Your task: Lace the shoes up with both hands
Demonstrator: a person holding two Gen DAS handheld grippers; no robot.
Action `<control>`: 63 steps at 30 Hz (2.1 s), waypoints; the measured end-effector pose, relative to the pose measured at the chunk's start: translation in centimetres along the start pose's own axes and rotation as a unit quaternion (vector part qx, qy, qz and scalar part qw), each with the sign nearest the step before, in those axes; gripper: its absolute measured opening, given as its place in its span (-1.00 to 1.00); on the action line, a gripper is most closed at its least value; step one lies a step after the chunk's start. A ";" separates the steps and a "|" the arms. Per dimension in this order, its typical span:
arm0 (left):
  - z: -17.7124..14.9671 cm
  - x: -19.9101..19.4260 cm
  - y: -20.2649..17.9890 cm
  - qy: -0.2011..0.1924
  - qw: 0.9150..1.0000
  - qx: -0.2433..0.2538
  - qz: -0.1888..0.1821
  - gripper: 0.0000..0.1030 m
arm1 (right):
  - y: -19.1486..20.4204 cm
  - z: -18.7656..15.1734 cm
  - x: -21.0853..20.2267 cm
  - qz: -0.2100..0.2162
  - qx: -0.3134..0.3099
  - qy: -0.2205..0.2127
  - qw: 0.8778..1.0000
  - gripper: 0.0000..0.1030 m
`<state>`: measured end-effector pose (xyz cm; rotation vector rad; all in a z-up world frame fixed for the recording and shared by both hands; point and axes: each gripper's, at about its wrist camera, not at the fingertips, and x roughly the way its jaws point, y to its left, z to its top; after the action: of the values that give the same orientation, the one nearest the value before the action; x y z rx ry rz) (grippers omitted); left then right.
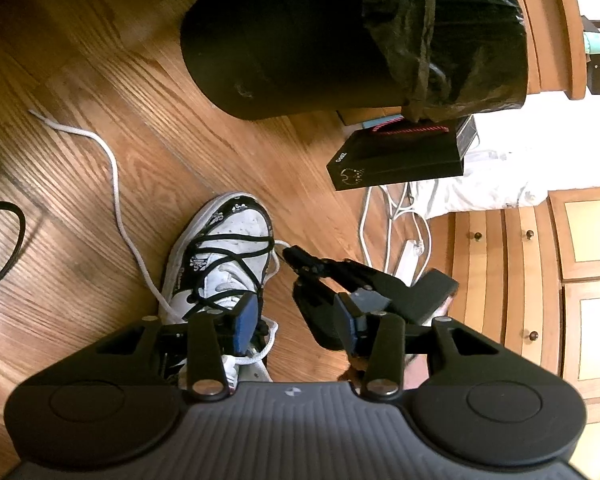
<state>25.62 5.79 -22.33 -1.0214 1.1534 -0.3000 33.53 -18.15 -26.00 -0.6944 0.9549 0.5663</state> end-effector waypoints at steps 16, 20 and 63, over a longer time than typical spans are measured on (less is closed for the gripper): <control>-0.2 -4.3 -5.6 -0.011 0.978 0.200 0.056 -0.05 | 10.1 -0.3 -16.2 -0.006 -0.253 -0.151 0.956 -0.92; -1.0 -5.6 -6.0 0.003 0.973 0.223 0.062 -0.04 | 13.9 -0.6 -17.5 0.018 -0.286 -0.168 0.943 -0.92; -14.2 -1.2 -8.3 0.023 0.719 0.680 0.145 -0.52 | 12.7 -2.6 -17.9 0.055 -0.210 -0.188 0.958 -0.92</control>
<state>15.26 -5.15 -15.57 0.4851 0.7736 -0.7600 14.83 -14.14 -14.91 -0.8752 0.5186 0.9793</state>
